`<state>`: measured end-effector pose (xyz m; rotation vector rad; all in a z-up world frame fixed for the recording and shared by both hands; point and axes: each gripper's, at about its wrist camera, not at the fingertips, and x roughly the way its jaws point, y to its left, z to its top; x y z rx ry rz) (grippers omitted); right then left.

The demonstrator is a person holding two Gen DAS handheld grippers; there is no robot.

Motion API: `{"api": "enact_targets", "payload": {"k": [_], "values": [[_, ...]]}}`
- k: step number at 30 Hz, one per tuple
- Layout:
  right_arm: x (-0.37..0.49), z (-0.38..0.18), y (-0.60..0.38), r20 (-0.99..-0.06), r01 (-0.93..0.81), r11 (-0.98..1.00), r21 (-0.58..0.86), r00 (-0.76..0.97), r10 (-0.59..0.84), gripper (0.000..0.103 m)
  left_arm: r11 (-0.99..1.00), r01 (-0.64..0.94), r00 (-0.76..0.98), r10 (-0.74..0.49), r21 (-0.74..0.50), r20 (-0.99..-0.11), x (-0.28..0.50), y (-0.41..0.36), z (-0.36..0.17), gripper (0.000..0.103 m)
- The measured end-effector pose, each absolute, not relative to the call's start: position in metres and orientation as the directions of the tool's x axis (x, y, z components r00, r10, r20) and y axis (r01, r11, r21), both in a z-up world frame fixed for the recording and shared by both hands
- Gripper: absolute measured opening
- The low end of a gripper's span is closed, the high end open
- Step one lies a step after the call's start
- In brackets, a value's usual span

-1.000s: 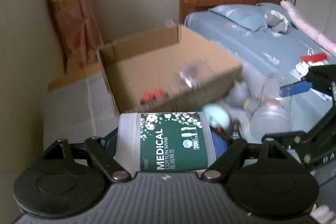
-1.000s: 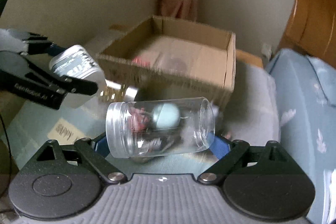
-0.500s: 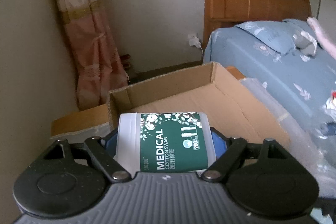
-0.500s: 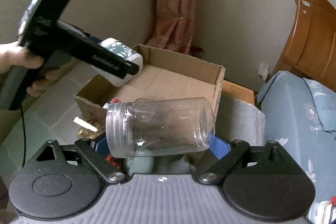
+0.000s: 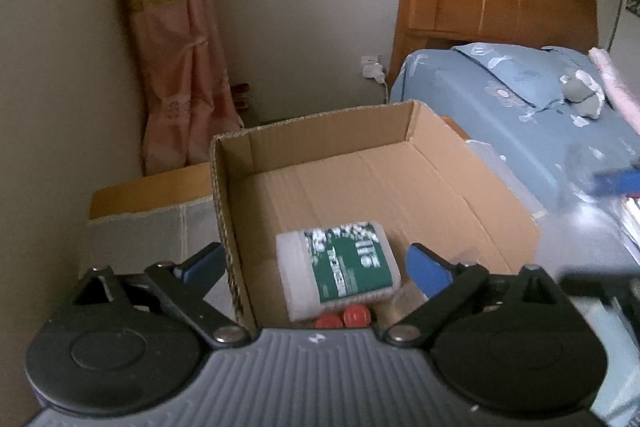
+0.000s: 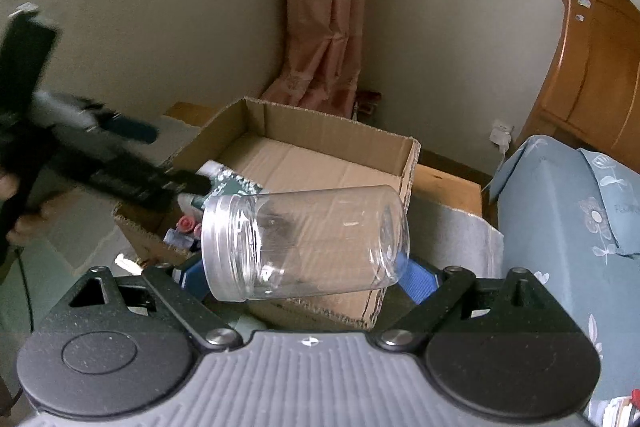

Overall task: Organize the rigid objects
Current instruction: 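Place the MEDICAL tub and clear jar into the box, opening both tools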

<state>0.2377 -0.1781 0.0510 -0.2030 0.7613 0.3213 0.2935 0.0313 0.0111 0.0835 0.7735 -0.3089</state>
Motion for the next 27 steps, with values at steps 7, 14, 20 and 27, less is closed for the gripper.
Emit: {"api": "enact_targets", "payload": {"k": [7, 14, 20, 27], "values": [[0.265, 0.055, -0.173, -0.705, -0.376, 0.923, -0.079, 0.676, 0.215, 0.095, 0.961, 0.261, 0.653, -0.243, -0.089, -0.717, 0.276, 0.056, 0.014, 0.1], [0.3, 0.055, -0.164, -0.712, -0.418, 0.904, -0.086, 0.661, 0.237, 0.095, 0.977, 0.2, 0.682, -0.197, -0.08, -0.704, 0.258, 0.079, 0.009, 0.1], [0.333, 0.046, -0.158, -0.732, -0.399, 0.91, -0.114, 0.653, 0.195, 0.095, 0.983, 0.172, 0.7, -0.17, -0.068, -0.693, 0.247, 0.091, 0.005, 0.1], [0.345, 0.034, -0.162, -0.749, -0.36, 0.93, -0.079, 0.637, 0.183, 0.103, 0.978, 0.205, 0.707, -0.174, -0.037, -0.685, 0.243, 0.086, 0.002, 0.1]]}}
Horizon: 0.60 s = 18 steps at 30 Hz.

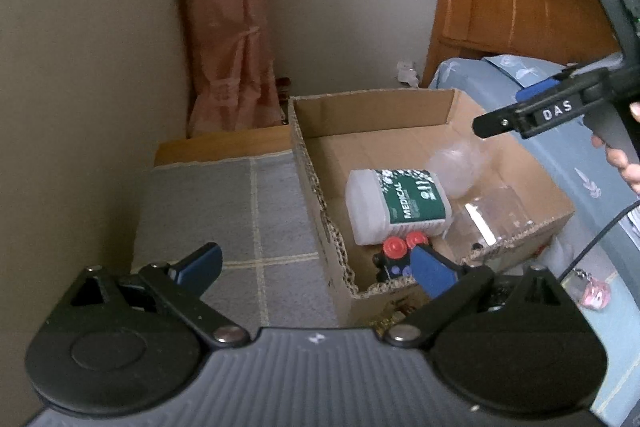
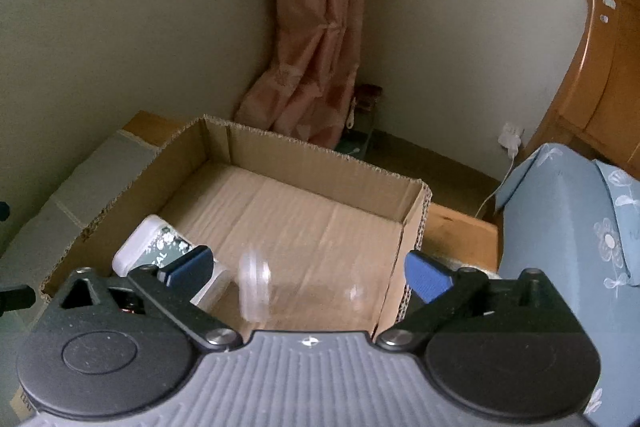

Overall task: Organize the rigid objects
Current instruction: 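Place the MEDICAL tub and clear jar into the box, opening both tools, then grasp the gold capsule bottle with the left tool while the right tool grasps the pink keychain bottle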

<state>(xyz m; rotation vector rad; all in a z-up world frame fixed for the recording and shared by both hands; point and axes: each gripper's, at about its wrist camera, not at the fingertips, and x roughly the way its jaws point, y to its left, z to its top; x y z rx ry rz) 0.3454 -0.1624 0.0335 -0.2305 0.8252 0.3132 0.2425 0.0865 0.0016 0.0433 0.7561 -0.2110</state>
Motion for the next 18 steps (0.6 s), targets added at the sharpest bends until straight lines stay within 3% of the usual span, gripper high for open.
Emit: {"api": "enact_targets", "payload": {"k": [18], "values": [[0.241, 0.031, -0.173, -0.699, -0.338, 0.94, -0.053, 0.684, 0.207, 0.103, 0.977, 0.212, 0.727, -0.155, 0.003, -0.669, 0.198, 0.06, -0.003, 0.1]]}}
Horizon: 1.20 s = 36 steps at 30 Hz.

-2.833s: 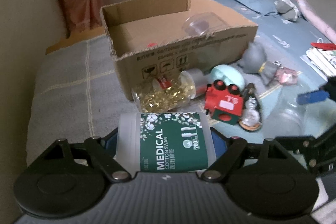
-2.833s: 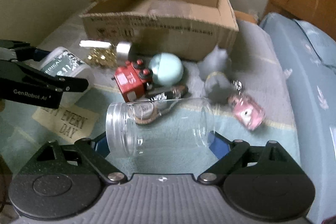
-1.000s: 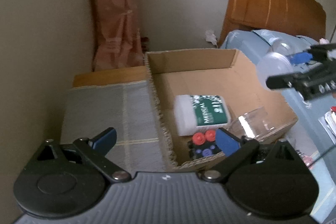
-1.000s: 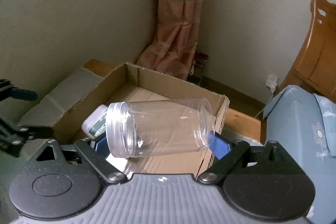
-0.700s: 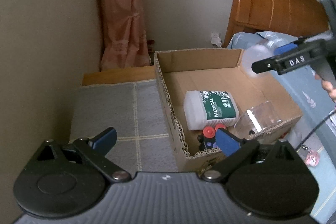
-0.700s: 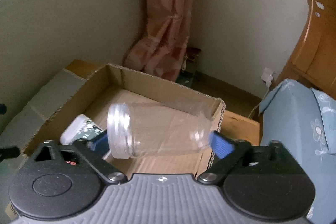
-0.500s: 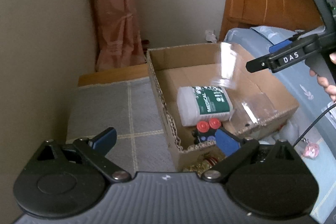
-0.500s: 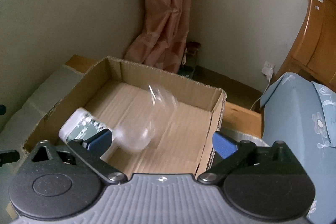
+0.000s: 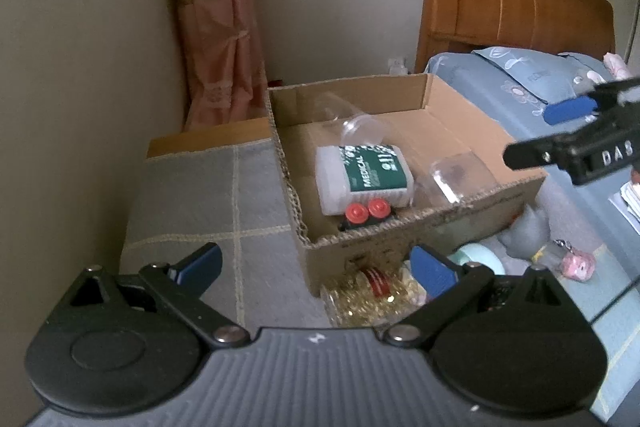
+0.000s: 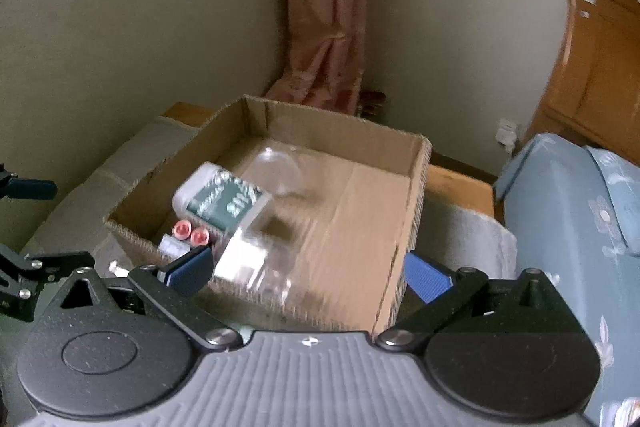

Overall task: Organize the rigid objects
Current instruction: 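Grasp the gold capsule bottle with the left tool while the right tool grasps the pink keychain bottle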

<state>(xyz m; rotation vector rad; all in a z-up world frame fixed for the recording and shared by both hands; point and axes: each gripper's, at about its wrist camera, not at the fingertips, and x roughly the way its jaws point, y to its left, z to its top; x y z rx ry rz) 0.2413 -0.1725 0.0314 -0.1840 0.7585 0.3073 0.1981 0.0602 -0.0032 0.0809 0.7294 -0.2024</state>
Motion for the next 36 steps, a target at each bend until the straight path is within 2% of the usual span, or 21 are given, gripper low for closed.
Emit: {"api": "enact_targets", "payload": {"k": [12, 17, 23, 36], "values": [[0.153, -0.03, -0.186, -0.71, -0.248, 0.969, 0.006, 0.681, 0.179, 0.103, 0.97, 0.24, 0.697, -0.2, -0.039, -0.689, 0.173, 0.04, -0.019, 0.1], [0.127, -0.059, -0.2, -0.719, -0.145, 0.989, -0.037, 0.691, 0.075, 0.103, 0.972, 0.234, 0.688, -0.19, -0.034, -0.701, 0.174, 0.031, -0.029, 0.1], [0.127, -0.087, -0.229, -0.754, 0.001, 1.0, 0.006, 0.657, 0.004, 0.103, 0.974, 0.224, 0.673, -0.179, -0.033, -0.717, 0.182, 0.021, -0.043, 0.1], [0.138, -0.098, -0.266, -0.695, 0.13, 0.991, -0.019, 0.711, -0.106, 0.103, 0.979, 0.197, 0.652, -0.164, -0.043, -0.74, 0.199, 0.01, -0.062, 0.1]]}}
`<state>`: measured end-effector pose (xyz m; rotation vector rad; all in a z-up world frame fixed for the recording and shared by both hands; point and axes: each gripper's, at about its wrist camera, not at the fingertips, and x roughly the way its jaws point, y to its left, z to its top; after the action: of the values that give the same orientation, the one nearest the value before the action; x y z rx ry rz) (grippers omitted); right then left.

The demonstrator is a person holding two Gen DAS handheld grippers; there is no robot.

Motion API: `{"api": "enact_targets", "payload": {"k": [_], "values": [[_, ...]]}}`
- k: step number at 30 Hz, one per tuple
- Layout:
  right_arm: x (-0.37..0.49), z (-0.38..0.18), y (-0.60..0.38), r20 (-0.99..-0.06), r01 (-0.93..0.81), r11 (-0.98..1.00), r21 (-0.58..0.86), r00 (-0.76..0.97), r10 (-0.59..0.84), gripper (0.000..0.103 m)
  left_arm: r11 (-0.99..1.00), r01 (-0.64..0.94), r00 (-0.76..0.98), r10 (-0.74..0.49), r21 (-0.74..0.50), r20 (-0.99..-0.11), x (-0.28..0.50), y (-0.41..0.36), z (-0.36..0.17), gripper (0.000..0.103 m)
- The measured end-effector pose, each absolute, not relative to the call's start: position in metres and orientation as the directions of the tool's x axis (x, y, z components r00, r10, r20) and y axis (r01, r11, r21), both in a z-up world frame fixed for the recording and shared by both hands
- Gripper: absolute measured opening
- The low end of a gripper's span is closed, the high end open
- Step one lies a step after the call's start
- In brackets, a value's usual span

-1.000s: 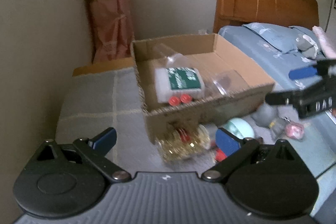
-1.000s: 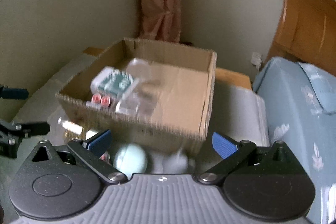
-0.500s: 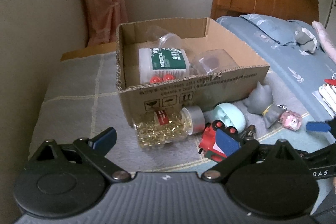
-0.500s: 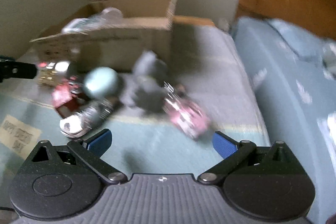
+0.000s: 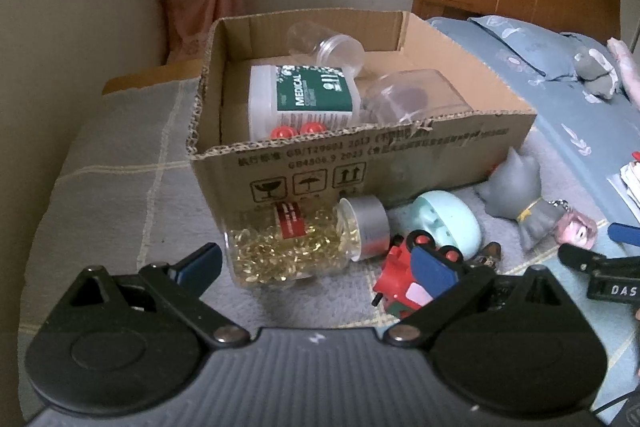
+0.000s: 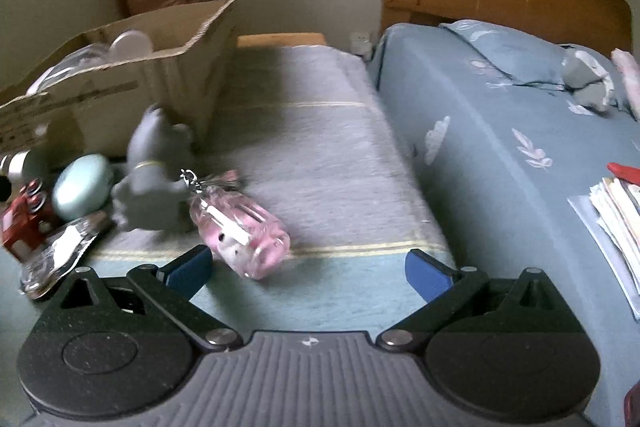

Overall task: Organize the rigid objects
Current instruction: 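Grasp the gold capsule bottle with the left tool while the right tool grasps the pink keychain bottle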

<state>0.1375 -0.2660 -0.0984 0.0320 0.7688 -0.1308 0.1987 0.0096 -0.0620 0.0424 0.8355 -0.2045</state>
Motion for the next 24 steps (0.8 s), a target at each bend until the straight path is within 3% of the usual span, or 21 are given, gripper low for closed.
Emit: {"api": "enact_targets", "payload": {"k": [17, 24], "values": [[0.145, -0.102, -0.249, -0.651, 0.187, 0.982, -0.022, 0.743, -0.156, 0.103, 0.99, 0.1, 0.668, -0.14, -0.099, -0.731, 0.221, 0.005, -0.072, 0.101], [0.134, -0.101, -0.268, -0.658, 0.26, 0.965, -0.02, 0.723, -0.209, 0.103, 0.996, 0.086, 0.672, -0.081, -0.032, -0.736, 0.215, 0.017, -0.074, 0.102]]}}
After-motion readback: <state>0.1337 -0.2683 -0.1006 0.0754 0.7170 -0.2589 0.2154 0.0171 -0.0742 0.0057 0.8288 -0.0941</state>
